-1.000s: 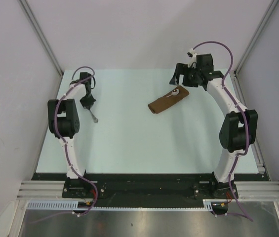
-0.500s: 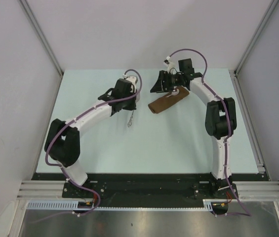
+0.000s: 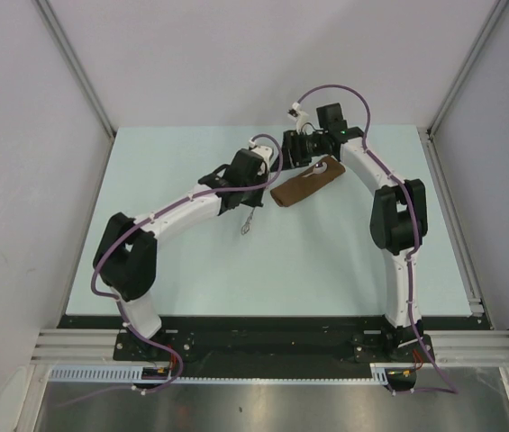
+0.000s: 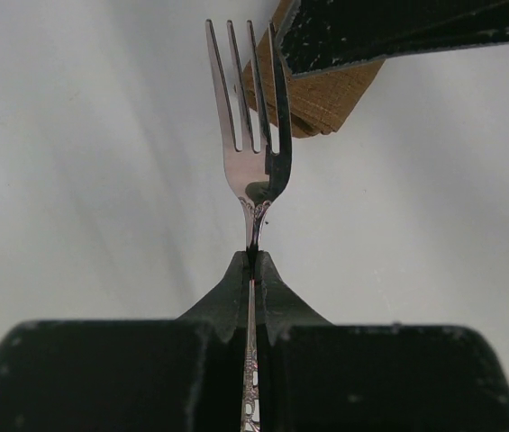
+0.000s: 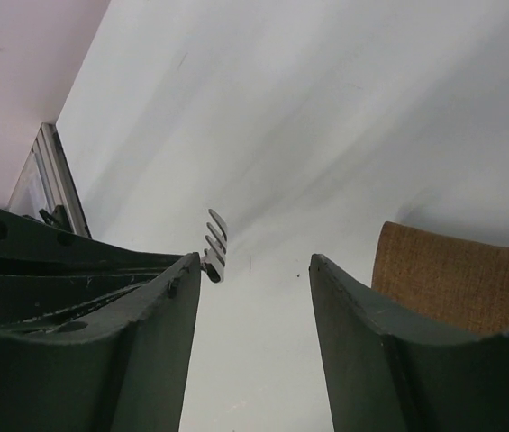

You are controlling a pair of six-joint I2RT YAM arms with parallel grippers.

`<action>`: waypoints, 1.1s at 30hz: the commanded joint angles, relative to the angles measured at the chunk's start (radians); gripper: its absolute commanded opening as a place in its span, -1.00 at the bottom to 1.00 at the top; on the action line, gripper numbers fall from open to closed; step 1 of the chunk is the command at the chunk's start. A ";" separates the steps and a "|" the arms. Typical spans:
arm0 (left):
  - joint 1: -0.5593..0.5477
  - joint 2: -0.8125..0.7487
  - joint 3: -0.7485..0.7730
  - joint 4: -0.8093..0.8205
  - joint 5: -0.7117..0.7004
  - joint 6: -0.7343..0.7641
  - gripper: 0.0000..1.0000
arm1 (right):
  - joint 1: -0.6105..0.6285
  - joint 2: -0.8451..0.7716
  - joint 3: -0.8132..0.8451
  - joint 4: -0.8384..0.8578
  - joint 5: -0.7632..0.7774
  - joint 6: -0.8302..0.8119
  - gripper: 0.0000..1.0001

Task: Fold the napkin into a case and place the utensils inside
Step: Pass from the left arm to the right, then insert the fork into the folded napkin.

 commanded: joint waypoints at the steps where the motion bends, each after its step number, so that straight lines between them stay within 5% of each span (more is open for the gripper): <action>1: -0.022 -0.002 0.064 -0.012 -0.051 0.040 -1.00 | 0.019 0.009 0.058 -0.040 -0.021 -0.031 0.11; 7: -0.034 0.014 0.091 -0.020 -0.052 0.051 -1.00 | 0.037 0.029 0.052 -0.019 -0.049 -0.023 0.01; 9: -0.034 0.018 0.107 -0.026 -0.042 0.049 -1.00 | 0.036 0.032 0.053 -0.002 -0.046 -0.005 -0.19; 11: -0.034 0.016 0.117 -0.029 -0.023 0.036 -0.95 | 0.024 0.020 0.024 0.041 -0.053 0.026 -0.62; 13: -0.021 0.013 0.133 -0.029 0.004 -0.012 -0.60 | -0.015 -0.009 -0.045 0.185 -0.035 0.096 -1.00; 14: -0.007 0.008 0.136 -0.021 0.030 -0.041 -0.39 | -0.036 -0.044 -0.078 0.235 -0.029 0.116 -1.00; 19: 0.174 -0.004 0.028 0.245 0.355 -0.393 -0.05 | -0.215 -0.092 -0.217 0.495 -0.055 0.233 -1.00; 21: 0.202 0.043 -0.023 0.461 0.487 -0.496 -0.19 | -0.258 -0.086 -0.214 0.477 -0.029 0.192 -1.00; 23: 0.207 0.106 -0.005 0.521 0.543 -0.595 -0.52 | -0.309 -0.071 -0.191 0.463 -0.026 0.158 -1.00; 27: 0.190 0.238 0.021 0.670 0.575 -0.730 -0.87 | -0.412 -0.035 -0.157 0.443 0.040 0.107 -1.00; 33: 0.154 0.384 0.130 0.674 0.581 -0.739 -1.00 | -0.499 0.087 -0.001 0.379 0.076 0.081 -1.00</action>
